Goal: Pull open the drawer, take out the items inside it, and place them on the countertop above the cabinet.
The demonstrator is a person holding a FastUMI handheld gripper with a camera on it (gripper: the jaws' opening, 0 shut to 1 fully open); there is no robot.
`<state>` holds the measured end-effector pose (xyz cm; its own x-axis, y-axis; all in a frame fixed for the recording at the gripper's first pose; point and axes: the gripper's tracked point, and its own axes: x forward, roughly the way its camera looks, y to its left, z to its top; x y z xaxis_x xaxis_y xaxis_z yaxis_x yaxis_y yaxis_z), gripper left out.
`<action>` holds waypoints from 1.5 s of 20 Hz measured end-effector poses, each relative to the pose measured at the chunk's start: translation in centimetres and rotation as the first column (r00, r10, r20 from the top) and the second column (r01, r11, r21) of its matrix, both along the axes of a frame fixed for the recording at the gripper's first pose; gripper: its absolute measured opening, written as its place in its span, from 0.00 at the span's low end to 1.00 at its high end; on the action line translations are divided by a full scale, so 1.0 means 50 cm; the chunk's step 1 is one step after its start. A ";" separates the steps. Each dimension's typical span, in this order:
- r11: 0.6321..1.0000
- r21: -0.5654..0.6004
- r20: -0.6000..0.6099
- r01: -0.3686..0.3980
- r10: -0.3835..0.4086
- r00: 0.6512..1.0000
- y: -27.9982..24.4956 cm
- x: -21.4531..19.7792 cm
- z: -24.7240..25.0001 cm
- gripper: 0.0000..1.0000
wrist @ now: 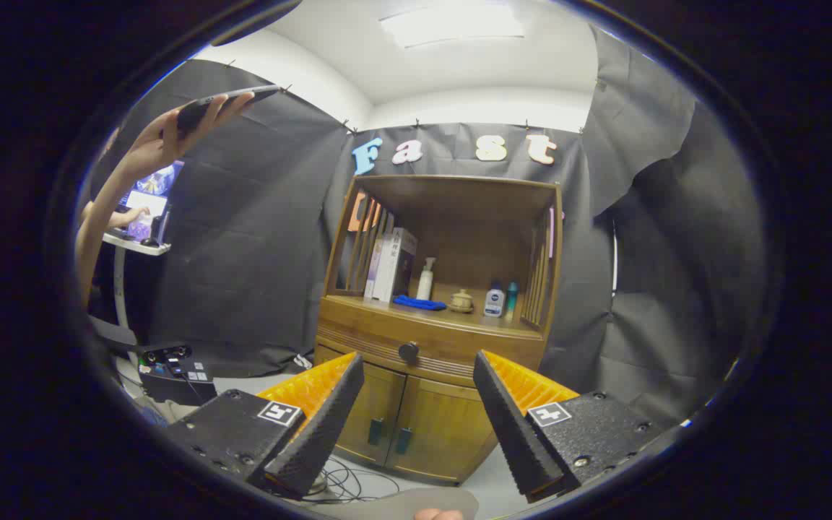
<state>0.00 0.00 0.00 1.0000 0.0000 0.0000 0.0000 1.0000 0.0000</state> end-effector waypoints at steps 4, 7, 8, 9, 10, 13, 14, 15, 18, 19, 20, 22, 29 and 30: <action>1.000 0.006 0.003 0.018 -0.018 1.000 -0.013 0.002 0.005 0.99; 1.000 0.013 -0.001 0.026 -0.026 1.000 -0.017 0.002 0.002 0.99; 0.999 0.015 -0.001 0.029 -0.029 1.000 -0.018 0.002 0.004 0.99; 0.999 0.018 0.002 0.030 -0.030 1.000 -0.020 0.003 0.004 0.99; 0.999 0.019 -0.001 0.032 -0.032 0.999 -0.020 0.002 0.005 0.99; 0.999 0.027 -0.007 0.034 -0.034 0.999 -0.022 0.005 0.001 0.99; 0.999 0.026 -0.007 0.035 -0.035 0.999 -0.023 0.004 0.002 0.99; 0.999 0.026 -0.006 0.036 -0.036 0.999 -0.023 0.003 0.002 0.99; 0.999 0.030 -0.006 0.037 -0.037 0.999 -0.022 0.006 0.001 0.99; 0.999 0.030 -0.009 0.038 -0.038 0.999 -0.021 0.006 -0.001 0.99; 0.999 0.028 -0.007 0.041 -0.041 0.999 -0.023 0.006 0.000 0.99; 0.998 0.020 -0.003 0.053 -0.053 0.999 -0.031 0.009 -0.001 0.99; 0.997 0.003 -0.020 0.080 -0.080 0.997 -0.042 0.020 -0.023 0.99; 0.997 -0.012 -0.017 0.079 -0.079 0.997 -0.040 0.021 -0.023 0.99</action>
<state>1.06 -2.02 -1.16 0.9967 -0.0794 -0.0173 0.0791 0.9968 -0.0125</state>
